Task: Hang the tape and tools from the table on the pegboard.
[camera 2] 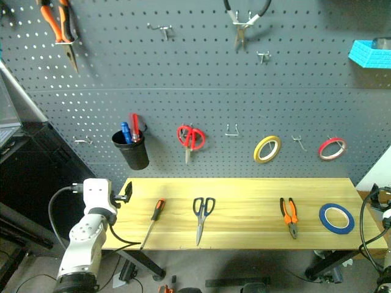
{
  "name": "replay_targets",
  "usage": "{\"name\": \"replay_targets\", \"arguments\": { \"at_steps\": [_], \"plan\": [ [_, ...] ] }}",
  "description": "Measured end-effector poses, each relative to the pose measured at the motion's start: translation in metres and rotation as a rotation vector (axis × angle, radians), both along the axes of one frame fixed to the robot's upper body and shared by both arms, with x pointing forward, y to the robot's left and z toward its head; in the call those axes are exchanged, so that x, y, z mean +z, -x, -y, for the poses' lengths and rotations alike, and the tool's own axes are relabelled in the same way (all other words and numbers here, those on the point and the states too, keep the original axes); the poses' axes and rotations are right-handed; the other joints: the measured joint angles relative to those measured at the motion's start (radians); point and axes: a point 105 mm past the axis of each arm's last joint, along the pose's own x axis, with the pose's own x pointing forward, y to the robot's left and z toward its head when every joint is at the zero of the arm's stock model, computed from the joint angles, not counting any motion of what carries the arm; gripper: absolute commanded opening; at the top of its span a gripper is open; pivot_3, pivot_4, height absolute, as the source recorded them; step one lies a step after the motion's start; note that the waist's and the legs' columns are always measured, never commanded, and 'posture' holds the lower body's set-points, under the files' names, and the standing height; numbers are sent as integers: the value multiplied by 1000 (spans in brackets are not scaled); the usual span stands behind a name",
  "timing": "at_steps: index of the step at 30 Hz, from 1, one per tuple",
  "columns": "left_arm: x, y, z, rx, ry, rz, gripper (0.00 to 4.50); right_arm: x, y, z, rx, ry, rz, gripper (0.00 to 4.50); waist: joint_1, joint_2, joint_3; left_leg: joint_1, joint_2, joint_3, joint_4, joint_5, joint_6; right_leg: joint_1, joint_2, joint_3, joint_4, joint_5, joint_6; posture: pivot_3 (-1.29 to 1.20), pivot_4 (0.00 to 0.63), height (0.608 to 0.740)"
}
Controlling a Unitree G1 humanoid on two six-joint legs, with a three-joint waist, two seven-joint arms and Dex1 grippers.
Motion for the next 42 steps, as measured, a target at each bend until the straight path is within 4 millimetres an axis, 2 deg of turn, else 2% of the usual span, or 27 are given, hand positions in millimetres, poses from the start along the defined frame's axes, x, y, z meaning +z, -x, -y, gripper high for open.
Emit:
{"name": "replay_targets", "arguments": {
  "at_steps": [11,16,19,21,24,27,29,31,33,34,35,42],
  "plan": [
    [3,2,-13,62,-33,20,4133,0,-9,-10,61,5,-5,4500,0,0,0,0,0,0,0,0,0,0,0,1,0,0,0,-152,0,740],
    [4,2,-12,62,-29,23,4133,-13,-14,-31,151,-10,-51,4500,1,0,0,0,0,0,0,0,0,0,0,1,0,0,0,-152,0,740],
    [7,5,-1,26,-19,17,4133,-17,-15,-48,219,-28,-73,4500,1,0,0,0,0,1,0,0,0,-1,0,1,0,0,0,-163,4,740],
    [7,6,14,-29,-14,0,4133,-21,-16,-60,262,-45,-91,4500,1,0,0,0,0,1,0,0,1,-1,0,2,0,0,0,-185,42,740],
    [5,7,46,-154,-8,-44,4133,-25,-16,-75,308,-73,-125,4500,3,0,9,0,0,1,0,-1,2,-2,0,2,0,0,0,-205,81,740],
    [1,6,91,-341,-19,-106,4133,-33,-18,-88,336,-111,-198,4500,3,0,29,0,0,2,0,-1,3,-1,0,2,0,0,0,-227,118,740],
    [1,9,114,-457,-7,-132,4133,-37,-18,-92,331,-136,-239,4500,3,1,48,-1,1,2,0,-1,3,-2,0,3,0,0,0,-243,144,740],
    [8,9,138,-570,31,-144,4133,-41,-18,-93,322,-168,-273,4500,2,3,67,-2,1,3,0,-1,3,-2,0,3,0,0,0,-246,152,740],
    [17,7,157,-662,56,-149,4133,-40,-21,-95,324,-189,-294,4500,-1,5,80,-3,1,5,-1,-1,3,-3,0,4,0,0,0,-258,187,740],
    [22,7,166,-709,50,-153,4133,-38,-22,-95,332,-186,-302,4500,-1,2,93,-2,2,7,0,-2,4,-2,0,4,0,0,0,-261,195,740],
    [28,6,174,-761,35,-153,4133,-36,-23,-94,340,-180,-317,4500,-1,7,101,-3,2,9,-1,-3,5,-3,0,5,-1,0,0,-264,207,740],
    [57,11,232,-1101,-63,-148,4133,-38,-34,-96,367,-225,-431,4500,-6,-4,157,-3,7,25,-1,-5,8,-5,1,14,-3,-1,1,-283,259,740]
  ]
}}
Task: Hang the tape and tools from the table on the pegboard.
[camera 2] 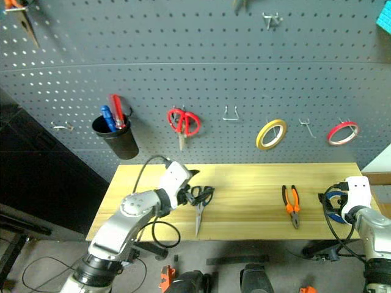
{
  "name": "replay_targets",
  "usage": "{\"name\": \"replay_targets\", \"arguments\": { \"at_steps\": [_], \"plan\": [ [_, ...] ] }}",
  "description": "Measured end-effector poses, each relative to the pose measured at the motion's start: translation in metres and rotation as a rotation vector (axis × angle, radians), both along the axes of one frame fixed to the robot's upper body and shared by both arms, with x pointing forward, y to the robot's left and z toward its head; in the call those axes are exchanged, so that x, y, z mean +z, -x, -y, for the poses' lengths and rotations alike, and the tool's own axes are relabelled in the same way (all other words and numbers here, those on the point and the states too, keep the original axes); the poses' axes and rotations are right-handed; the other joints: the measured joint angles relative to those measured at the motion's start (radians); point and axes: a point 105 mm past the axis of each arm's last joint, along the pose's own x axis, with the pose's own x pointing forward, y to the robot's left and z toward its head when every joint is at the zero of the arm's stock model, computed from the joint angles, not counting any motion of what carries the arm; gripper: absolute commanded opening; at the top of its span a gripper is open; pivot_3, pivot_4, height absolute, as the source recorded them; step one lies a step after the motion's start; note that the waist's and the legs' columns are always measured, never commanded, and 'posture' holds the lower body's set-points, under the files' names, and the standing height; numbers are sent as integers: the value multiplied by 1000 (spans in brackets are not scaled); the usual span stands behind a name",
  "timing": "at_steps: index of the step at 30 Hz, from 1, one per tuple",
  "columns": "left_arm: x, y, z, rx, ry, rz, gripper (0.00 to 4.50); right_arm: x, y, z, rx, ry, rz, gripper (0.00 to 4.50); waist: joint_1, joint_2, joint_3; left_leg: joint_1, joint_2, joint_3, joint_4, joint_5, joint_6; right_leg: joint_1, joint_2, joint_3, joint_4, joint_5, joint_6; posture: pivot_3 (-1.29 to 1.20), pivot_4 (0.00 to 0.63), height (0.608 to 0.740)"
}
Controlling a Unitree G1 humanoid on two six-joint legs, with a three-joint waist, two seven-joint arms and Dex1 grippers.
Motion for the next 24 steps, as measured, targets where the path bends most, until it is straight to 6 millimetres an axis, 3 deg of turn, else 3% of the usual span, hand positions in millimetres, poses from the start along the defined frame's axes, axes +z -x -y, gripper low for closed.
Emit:
{"name": "replay_targets", "arguments": {
  "at_steps": [5,11,17,20,24],
  "plan": [
    [8,19,31,-260,-24,-25,4133,-17,-9,6,-24,5,-97,4500,-14,-4,32,-1,1,7,0,-4,4,-2,0,5,-3,1,1,-287,275,740],
    [15,21,41,-337,-41,10,4133,-39,-10,11,-42,-20,-193,4500,-22,-5,54,-8,4,14,1,-5,4,-10,1,6,-2,1,2,-270,282,740],
    [15,23,44,-360,-47,10,4133,-40,-17,15,-36,-65,-219,4500,-27,-12,59,-15,5,17,4,-4,4,-18,1,6,1,1,3,-256,280,740],
    [14,24,42,-362,-53,8,4187,-41,-18,13,-11,-90,-246,3940,-27,-14,60,-15,6,17,4,-4,4,-18,1,6,1,1,3,-249,275,740],
    [13,23,39,-358,-67,4,4187,-42,-16,13,19,-87,-283,2638,-27,-17,61,-15,6,17,4,-5,4,-18,1,6,1,2,4,-242,263,740]
  ]
}}
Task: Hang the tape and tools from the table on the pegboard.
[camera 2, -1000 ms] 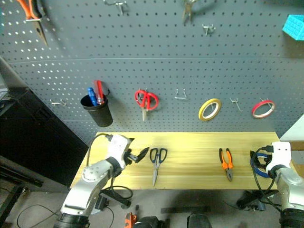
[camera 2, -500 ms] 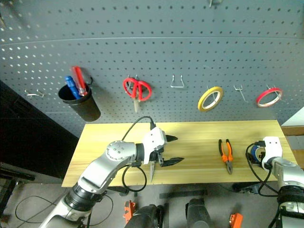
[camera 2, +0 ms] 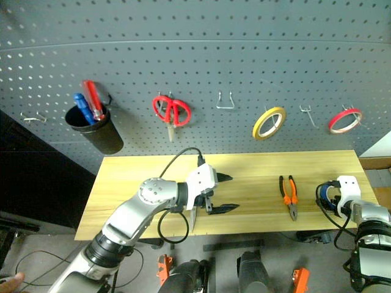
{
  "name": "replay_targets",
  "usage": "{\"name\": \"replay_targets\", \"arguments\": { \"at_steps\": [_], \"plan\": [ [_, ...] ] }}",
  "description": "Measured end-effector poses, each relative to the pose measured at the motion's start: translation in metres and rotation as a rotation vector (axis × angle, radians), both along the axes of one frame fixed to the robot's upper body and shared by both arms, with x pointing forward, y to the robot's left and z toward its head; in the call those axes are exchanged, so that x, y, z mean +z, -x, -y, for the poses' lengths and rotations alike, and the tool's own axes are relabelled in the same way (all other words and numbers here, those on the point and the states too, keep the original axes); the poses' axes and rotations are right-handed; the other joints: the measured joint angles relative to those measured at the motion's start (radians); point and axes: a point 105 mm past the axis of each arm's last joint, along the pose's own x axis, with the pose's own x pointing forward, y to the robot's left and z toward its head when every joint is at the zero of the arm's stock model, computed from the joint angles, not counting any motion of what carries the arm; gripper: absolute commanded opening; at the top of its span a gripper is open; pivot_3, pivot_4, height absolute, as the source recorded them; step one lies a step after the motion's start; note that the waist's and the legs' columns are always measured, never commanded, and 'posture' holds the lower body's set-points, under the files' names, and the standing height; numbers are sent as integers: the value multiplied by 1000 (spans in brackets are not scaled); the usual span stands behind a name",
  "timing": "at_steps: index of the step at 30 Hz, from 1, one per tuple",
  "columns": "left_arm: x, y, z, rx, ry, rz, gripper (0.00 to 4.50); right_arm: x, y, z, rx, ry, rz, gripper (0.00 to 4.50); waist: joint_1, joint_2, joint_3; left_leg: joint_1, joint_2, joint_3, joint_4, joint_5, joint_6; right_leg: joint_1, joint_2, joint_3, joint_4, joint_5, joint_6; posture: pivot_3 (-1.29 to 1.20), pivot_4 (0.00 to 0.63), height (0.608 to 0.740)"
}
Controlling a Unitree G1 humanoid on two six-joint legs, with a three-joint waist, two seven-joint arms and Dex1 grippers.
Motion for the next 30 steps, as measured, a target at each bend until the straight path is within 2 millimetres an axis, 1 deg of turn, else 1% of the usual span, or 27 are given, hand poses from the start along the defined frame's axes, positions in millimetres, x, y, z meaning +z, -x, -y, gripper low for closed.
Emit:
{"name": "replay_targets", "arguments": {
  "at_steps": [4,5,6,7,10,13,15,18,19,21,23,25,27,28,30],
  "plan": [
    [-4,1,-7,0,-26,-10,4187,-1,0,-5,46,-11,-17,1327,0,-1,0,0,0,0,0,0,0,0,0,0,0,0,1,-232,255,740],
    [-6,1,-11,5,-38,-12,4187,-2,0,-6,57,-6,-16,898,0,-2,0,0,0,0,0,0,0,0,0,-1,0,0,1,-227,248,740],
    [-6,0,-14,10,-44,-9,4187,-3,0,-7,65,2,-15,609,0,-2,0,0,0,0,0,0,0,0,0,-1,0,0,1,-227,248,740],
    [-7,-1,-17,17,-48,-6,4187,-3,0,-7,74,13,-15,417,0,-3,-1,0,0,0,0,0,0,0,0,-1,0,1,1,-227,248,740],
    [-6,-3,-22,35,-49,0,4187,-6,1,-8,106,49,-5,400,2,-6,-3,0,0,-1,1,0,0,0,0,-1,0,1,1,-227,236,740],
    [-5,-3,-24,42,-43,-1,4187,-5,2,-10,146,83,16,399,4,-6,-3,0,0,-1,1,0,-1,-1,0,-1,0,1,1,-236,231,740],
    [-5,-3,-26,47,-40,-2,4187,-4,3,-13,176,103,32,399,4,-6,-3,0,0,-1,1,0,-1,-2,0,-1,0,1,1,-239,228,740],
    [-2,-6,-31,69,-30,4,4187,-1,11,-19,226,135,56,399,6,-1,-3,-3,0,0,1,0,-1,-5,0,-1,1,1,2,-248,226,740],
    [-1,-7,-32,76,-26,8,4187,5,14,-20,249,165,74,398,7,2,-4,-5,0,1,1,0,-1,-7,-1,0,2,1,2,-251,227,740],
    [1,-9,-34,88,-18,15,4187,24,19,-20,275,228,126,397,8,6,-4,-6,0,2,1,0,-1,-9,-1,0,3,1,2,-261,228,740],
    [5,-11,-35,101,-3,27,4187,54,18,-22,287,296,209,396,6,6,-4,-6,0,3,1,0,-1,-10,-1,-1,3,1,2,-272,233,740],
    [9,-13,-32,107,25,38,4187,84,20,-28,286,365,301,395,6,6,-4,-6,1,3,1,0,-1,-10,-1,-1,4,1,2,-276,234,740],
    [14,-13,-27,100,55,39,4187,111,20,-45,298,413,408,395,4,5,-3,-6,2,4,1,0,-1,-11,-1,-1,4,2,3,-287,240,740],
    [16,-13,-25,93,67,41,4187,119,20,-52,301,423,444,395,4,5,-3,-6,2,5,1,0,-1,-11,-1,-1,4,2,3,-295,243,740],
    [22,-14,-21,99,107,47,4187,135,23,-77,282,427,541,394,6,5,-3,-6,2,4,1,0,-1,-11,-1,-1,4,2,3,-297,244,740]
  ]
}}
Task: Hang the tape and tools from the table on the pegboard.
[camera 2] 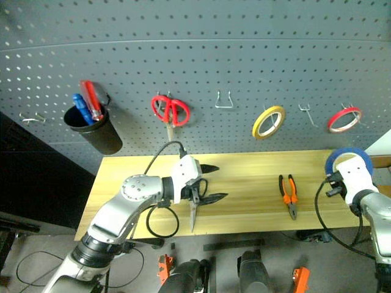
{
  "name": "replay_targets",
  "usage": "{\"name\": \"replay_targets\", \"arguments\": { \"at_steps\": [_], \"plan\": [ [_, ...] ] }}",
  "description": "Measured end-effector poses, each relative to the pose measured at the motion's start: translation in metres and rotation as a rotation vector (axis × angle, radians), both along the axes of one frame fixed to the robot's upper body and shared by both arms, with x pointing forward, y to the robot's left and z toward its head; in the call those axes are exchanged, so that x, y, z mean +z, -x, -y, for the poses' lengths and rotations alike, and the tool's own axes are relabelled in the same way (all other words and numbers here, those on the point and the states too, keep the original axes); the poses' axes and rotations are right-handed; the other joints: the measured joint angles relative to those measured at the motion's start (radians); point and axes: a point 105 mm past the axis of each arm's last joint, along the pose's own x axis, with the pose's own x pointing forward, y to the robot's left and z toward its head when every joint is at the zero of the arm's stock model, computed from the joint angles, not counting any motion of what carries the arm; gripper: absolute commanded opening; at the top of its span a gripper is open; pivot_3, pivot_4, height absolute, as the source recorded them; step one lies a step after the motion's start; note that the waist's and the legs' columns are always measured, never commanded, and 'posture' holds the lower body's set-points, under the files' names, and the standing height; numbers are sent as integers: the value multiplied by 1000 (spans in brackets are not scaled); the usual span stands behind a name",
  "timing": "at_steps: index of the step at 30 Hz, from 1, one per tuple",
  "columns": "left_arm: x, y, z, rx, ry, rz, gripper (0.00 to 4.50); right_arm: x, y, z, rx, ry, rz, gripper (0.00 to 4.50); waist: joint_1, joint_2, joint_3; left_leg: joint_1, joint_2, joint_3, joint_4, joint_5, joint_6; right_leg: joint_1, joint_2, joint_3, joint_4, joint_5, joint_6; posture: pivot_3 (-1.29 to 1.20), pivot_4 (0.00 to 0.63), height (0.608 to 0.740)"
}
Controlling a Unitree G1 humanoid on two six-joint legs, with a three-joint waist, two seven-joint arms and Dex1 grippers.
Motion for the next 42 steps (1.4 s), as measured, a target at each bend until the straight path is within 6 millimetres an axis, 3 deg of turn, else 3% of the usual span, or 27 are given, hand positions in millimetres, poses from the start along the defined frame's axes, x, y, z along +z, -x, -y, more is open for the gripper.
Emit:
{"name": "replay_targets", "arguments": {
  "at_steps": [3,7,9,11,16,23,28,32,35,38,42],
  "plan": [
    [12,-1,8,-9,50,24,4187,24,3,-40,56,4,120,393,-1,0,0,-1,0,2,0,0,0,-1,0,1,0,0,0,-309,250,740],
    [17,-4,7,23,98,9,4187,71,-9,-73,94,0,324,393,-14,0,0,0,0,5,0,0,0,-3,-1,1,0,2,2,-305,246,740],
    [18,-2,10,20,110,8,4187,88,-14,-80,110,-3,382,393,-19,-1,0,0,0,4,0,0,0,-3,-1,0,0,2,2,-301,245,740],
    [19,-3,10,31,116,8,4187,91,-22,-78,102,-30,389,393,-19,-1,0,0,0,4,-1,0,0,-3,-1,0,0,2,1,-296,244,740],
    [24,-4,17,43,166,1,4187,67,-46,-72,89,-142,305,393,-24,-1,0,0,0,6,-1,0,0,-4,-2,1,0,2,1,-296,244,740],
    [43,-7,21,62,276,-13,4187,56,-63,-73,129,-217,298,393,-29,-1,0,0,0,7,-1,0,0,-4,-2,2,1,2,1,-278,243,740],
    [50,-12,15,104,306,11,4187,53,-60,-79,163,-261,299,1972,-29,-1,0,0,0,7,-1,0,0,-4,-2,1,1,2,1,-267,240,740],
    [50,-17,4,134,260,63,4187,30,-33,-83,179,-279,228,3323,-23,-1,0,0,0,6,-2,0,0,-4,-2,1,0,2,1,-270,240,740],
    [40,-23,-11,157,181,87,4187,11,-16,-74,102,-313,142,4397,-24,-1,0,0,0,6,-1,0,0,-4,-2,2,1,2,2,-290,244,740],
    [28,-23,-21,141,110,88,4187,-6,-7,-68,2,-363,51,4482,-28,-1,0,2,1,7,-1,0,0,-4,-1,1,1,3,0,-302,246,740],
    [11,-23,-31,98,-5,105,4187,-49,-1,-64,-157,-410,-173,4482,-28,0,0,3,1,8,-1,1,0,-4,-1,1,2,4,-1,-304,244,740]
  ]
}}
